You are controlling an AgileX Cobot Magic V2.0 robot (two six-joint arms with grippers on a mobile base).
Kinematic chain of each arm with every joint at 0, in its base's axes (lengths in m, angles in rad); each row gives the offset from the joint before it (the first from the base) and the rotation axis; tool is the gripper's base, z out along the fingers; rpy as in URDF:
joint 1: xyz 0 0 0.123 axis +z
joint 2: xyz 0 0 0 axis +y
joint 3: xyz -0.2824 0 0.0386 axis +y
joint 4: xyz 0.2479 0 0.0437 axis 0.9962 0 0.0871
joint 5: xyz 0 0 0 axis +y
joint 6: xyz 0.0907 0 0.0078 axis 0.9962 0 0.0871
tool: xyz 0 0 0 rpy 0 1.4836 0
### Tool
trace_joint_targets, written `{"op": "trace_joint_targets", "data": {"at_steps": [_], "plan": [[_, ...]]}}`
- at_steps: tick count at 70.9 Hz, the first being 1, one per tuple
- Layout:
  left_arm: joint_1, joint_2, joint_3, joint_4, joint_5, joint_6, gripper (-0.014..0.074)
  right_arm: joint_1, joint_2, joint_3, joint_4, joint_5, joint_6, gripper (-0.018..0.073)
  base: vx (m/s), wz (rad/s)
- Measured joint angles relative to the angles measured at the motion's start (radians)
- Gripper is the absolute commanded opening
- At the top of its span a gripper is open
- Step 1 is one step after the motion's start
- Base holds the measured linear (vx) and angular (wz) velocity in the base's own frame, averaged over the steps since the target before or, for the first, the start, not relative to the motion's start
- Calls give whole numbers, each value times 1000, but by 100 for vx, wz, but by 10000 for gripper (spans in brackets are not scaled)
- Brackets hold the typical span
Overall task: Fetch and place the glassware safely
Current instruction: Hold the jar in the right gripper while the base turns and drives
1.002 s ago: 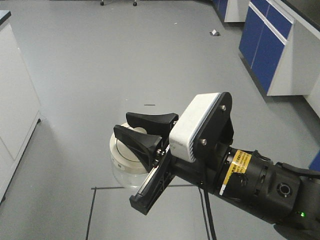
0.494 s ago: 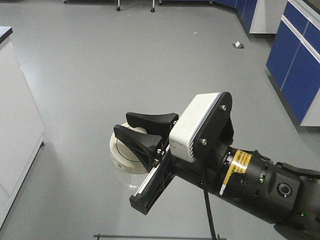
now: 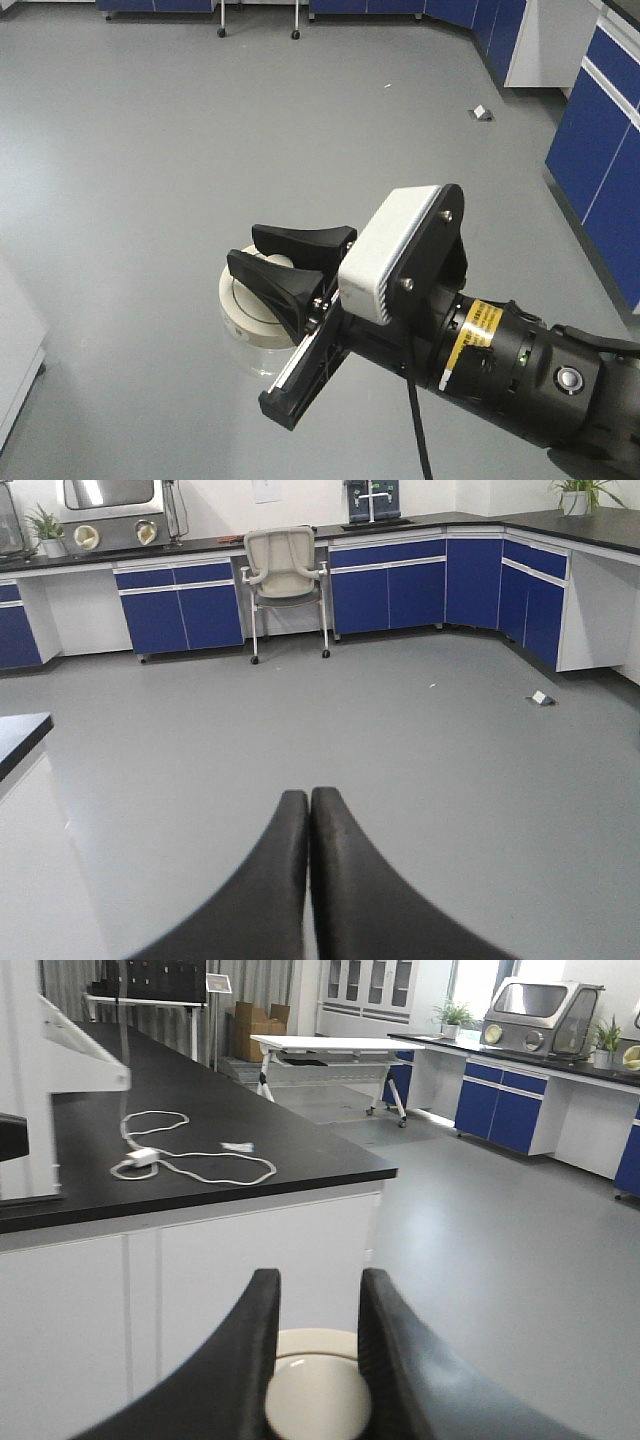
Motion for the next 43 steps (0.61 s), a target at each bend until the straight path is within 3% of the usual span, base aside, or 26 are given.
{"op": "trace_joint_targets", "data": {"at_steps": [43], "plan": [[0,0,0,0,0,0,-7,0,0,0,0,0,0,-3,59,-4]]}}
